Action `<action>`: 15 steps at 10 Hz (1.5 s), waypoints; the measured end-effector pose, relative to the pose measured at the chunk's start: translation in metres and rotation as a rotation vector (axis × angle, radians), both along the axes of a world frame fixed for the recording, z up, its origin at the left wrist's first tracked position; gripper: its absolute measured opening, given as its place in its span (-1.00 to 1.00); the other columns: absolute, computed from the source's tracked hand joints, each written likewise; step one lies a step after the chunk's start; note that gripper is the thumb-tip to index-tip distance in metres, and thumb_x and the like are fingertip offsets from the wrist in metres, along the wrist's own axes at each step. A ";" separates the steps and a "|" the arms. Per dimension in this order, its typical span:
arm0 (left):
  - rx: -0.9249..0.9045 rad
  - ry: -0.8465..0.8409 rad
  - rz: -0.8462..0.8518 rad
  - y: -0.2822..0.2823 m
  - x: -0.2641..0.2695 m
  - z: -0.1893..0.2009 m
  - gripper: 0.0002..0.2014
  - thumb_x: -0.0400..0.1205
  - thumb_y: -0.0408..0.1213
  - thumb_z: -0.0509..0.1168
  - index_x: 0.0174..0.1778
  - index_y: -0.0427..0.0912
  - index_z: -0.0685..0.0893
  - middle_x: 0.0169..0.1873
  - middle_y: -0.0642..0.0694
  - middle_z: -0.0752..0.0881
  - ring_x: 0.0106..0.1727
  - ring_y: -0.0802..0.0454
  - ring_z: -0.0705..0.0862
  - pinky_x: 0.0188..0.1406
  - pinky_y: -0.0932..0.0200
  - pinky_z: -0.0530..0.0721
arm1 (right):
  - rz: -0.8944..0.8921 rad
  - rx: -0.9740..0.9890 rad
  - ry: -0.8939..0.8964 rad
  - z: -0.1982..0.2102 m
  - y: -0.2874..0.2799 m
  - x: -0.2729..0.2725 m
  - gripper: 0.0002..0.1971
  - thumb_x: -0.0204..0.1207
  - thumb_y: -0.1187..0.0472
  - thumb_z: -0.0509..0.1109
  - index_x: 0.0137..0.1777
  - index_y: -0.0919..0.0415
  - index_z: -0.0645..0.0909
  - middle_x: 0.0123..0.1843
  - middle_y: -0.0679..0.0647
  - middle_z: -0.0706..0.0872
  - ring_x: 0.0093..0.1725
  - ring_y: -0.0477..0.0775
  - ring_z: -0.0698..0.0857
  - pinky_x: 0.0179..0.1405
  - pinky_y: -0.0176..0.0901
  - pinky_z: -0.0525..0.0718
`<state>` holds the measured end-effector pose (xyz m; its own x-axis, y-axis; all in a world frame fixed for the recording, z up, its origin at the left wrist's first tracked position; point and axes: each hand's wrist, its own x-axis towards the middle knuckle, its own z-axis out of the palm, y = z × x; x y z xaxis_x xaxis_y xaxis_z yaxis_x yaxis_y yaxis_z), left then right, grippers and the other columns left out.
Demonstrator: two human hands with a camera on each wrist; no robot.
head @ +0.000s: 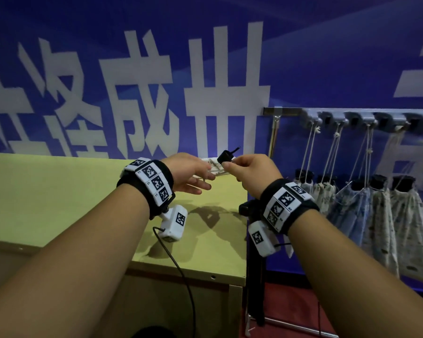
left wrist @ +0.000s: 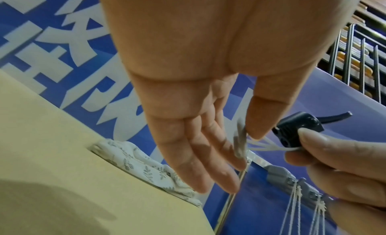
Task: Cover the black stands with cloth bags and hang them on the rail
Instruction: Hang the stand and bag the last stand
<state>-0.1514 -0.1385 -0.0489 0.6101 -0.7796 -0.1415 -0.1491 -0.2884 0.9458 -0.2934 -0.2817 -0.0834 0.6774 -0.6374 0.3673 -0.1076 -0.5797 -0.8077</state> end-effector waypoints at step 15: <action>0.223 -0.390 0.160 0.064 0.047 -0.042 -0.89 0.71 -0.46 0.38 -0.03 -0.16 0.66 -0.21 -0.22 0.77 -0.32 -0.04 0.71 -0.39 0.17 0.73 | 0.117 -0.104 0.168 0.002 0.046 0.021 -0.77 0.67 -0.03 0.56 -0.17 0.05 0.78 -0.29 0.02 0.68 -0.30 0.01 0.59 -0.23 -0.08 0.60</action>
